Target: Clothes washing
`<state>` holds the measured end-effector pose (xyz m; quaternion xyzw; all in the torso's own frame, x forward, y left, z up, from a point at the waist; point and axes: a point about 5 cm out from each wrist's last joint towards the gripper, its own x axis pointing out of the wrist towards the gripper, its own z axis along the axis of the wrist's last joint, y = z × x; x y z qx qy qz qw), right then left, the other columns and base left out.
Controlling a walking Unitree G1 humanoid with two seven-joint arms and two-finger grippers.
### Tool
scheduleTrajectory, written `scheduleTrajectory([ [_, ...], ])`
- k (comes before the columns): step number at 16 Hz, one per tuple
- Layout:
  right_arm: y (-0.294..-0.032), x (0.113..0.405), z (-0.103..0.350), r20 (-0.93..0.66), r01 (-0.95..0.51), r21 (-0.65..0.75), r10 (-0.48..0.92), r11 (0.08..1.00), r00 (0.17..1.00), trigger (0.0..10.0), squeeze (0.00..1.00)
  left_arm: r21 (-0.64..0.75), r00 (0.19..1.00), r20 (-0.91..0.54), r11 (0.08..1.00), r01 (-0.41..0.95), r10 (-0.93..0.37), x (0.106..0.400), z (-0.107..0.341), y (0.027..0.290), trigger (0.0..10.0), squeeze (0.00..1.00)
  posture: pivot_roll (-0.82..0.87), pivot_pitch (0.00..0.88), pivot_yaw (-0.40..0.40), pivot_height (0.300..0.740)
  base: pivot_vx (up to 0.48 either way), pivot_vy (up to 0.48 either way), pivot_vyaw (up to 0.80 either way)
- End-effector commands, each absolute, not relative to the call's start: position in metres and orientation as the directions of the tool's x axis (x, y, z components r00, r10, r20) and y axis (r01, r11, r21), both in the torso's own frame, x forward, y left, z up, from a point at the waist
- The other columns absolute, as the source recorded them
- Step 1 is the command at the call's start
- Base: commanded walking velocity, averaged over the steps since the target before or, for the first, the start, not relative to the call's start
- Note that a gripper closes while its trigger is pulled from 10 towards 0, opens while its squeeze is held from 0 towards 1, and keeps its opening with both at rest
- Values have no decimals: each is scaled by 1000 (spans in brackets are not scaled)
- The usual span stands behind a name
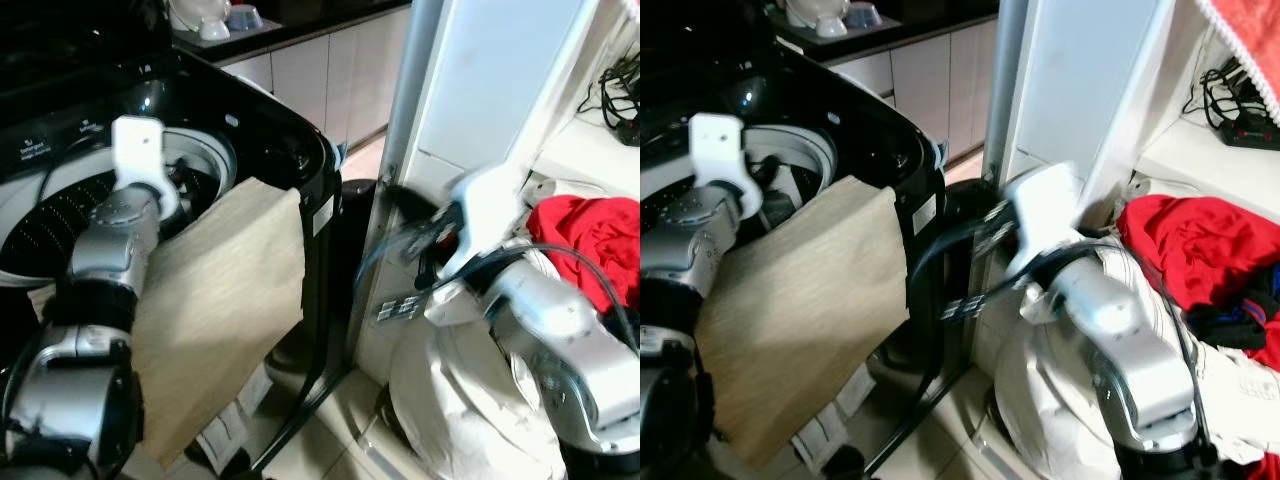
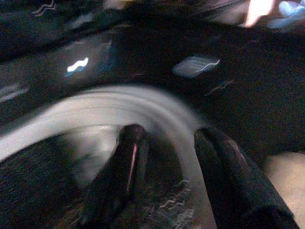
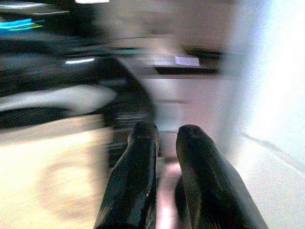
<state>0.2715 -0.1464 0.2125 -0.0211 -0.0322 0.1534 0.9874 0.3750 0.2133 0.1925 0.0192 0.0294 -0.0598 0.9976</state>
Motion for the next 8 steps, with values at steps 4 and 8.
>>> scheduleTrajectory([
  [4, -251, 262, 187, -87, 383, -42, -385, 923, 919, 10000, 1000, 45, 665, 159, 679, 733, -729, 322, 218, 115, 10000, 0, -197, 0, 32, 740, 0, 0, 0],
  [8, -279, 250, 175, -151, 544, -79, -549, 836, 822, 10000, 1000, 56, 399, 160, 412, 910, -903, 285, 222, 78, 10000, 0, -194, 0, 33, 740, 0, 0, 0],
])
